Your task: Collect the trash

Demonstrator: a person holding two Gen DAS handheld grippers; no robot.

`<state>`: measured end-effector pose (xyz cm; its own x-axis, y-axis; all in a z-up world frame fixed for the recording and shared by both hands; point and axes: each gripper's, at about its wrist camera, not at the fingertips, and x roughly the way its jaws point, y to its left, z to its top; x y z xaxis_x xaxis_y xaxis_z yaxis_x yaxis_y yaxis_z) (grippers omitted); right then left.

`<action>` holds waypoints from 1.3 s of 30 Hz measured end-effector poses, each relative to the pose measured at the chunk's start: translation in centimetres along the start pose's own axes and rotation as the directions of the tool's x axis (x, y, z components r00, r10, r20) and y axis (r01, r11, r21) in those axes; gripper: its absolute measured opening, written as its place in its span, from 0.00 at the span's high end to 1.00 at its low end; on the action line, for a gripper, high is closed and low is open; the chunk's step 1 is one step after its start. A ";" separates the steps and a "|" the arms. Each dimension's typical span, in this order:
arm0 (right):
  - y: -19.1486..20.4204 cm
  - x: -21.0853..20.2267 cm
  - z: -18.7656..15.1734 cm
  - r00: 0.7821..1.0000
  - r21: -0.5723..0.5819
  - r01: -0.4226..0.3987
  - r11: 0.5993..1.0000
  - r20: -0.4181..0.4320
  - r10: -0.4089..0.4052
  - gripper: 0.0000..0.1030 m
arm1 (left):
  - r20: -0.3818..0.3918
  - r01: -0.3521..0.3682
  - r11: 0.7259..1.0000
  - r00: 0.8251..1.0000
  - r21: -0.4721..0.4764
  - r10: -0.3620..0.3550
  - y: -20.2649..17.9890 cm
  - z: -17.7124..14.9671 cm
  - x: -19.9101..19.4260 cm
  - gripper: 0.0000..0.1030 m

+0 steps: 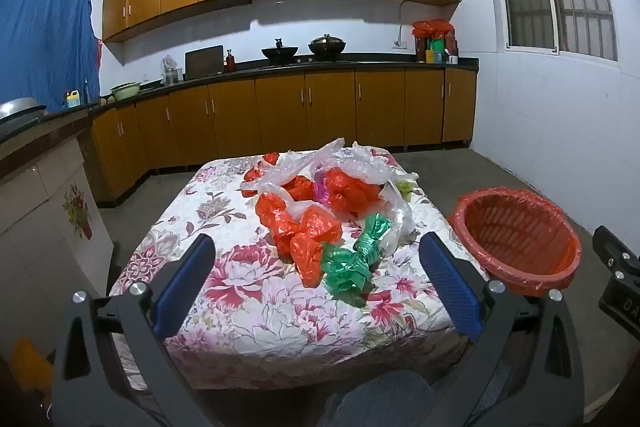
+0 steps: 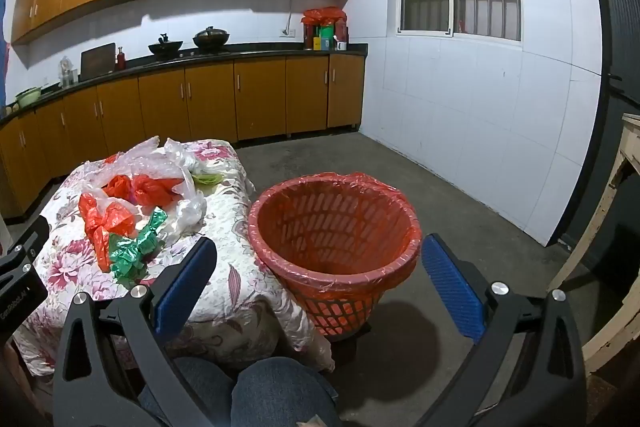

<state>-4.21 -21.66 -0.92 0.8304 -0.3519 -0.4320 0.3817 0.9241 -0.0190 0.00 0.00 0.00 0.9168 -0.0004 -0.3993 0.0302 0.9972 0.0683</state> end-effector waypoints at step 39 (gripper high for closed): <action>-0.1 0.1 0.1 1.000 0.000 0.000 1.000 0.000 0.000 0.02 | -0.005 -0.001 1.000 1.000 0.001 0.001 0.0 -0.1 -0.1 0.04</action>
<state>-4.10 -21.82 -0.91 0.8302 -0.3521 -0.4322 0.3818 0.9240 -0.0193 -0.14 -0.05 0.00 0.9147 0.0008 -0.4041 0.0296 0.9972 0.0691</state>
